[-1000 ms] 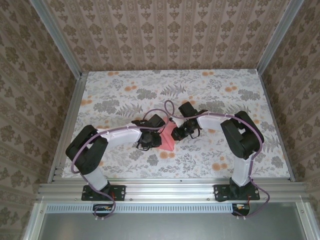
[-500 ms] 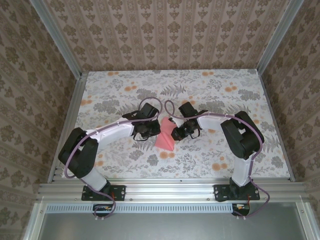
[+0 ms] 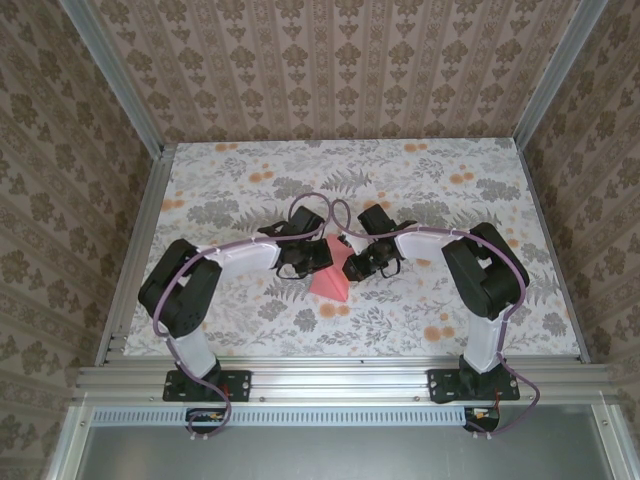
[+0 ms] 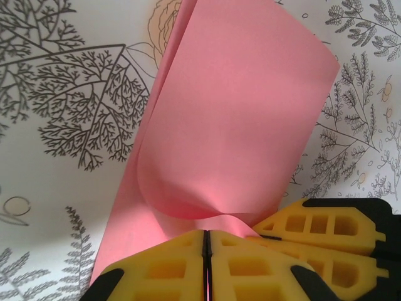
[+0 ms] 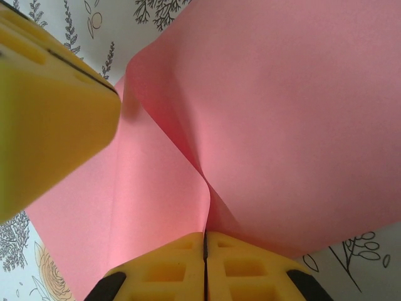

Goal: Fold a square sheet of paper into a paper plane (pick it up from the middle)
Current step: Fold the triangle a second time at the center of the table.

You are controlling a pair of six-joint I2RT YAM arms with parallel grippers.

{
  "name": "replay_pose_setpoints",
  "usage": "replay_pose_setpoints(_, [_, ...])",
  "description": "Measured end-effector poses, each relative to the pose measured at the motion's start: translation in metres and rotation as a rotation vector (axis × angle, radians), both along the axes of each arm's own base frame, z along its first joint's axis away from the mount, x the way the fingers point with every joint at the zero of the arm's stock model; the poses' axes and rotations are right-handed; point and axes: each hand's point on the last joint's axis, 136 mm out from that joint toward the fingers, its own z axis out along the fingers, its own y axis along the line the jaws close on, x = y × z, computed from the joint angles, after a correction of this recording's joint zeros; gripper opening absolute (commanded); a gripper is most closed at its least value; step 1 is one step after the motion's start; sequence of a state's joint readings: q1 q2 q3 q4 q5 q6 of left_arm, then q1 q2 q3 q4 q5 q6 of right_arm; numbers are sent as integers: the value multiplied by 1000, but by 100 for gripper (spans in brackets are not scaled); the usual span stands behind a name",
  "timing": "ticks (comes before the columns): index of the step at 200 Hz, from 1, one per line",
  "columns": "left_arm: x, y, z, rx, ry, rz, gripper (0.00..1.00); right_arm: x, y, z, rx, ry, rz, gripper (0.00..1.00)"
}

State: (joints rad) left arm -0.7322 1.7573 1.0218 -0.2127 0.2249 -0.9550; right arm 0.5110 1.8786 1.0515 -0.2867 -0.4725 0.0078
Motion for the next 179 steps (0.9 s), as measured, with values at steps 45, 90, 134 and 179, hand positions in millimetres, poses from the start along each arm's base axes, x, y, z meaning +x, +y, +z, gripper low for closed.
replay_pose_setpoints(45, [1,-2,-6,-9,13,12,10,0,0,0,0,2,-2,9])
replay_pose_setpoints(90, [-4,2,-26,14,43,18,11,0,0,-1,3,-1,-4,9])
replay_pose_setpoints(134, [-2,1,-26,9,39,22,11,0,0,0,9,0,-15,9])
replay_pose_setpoints(179, [-2,1,-24,6,32,22,13,0,0,0,9,1,-18,9])
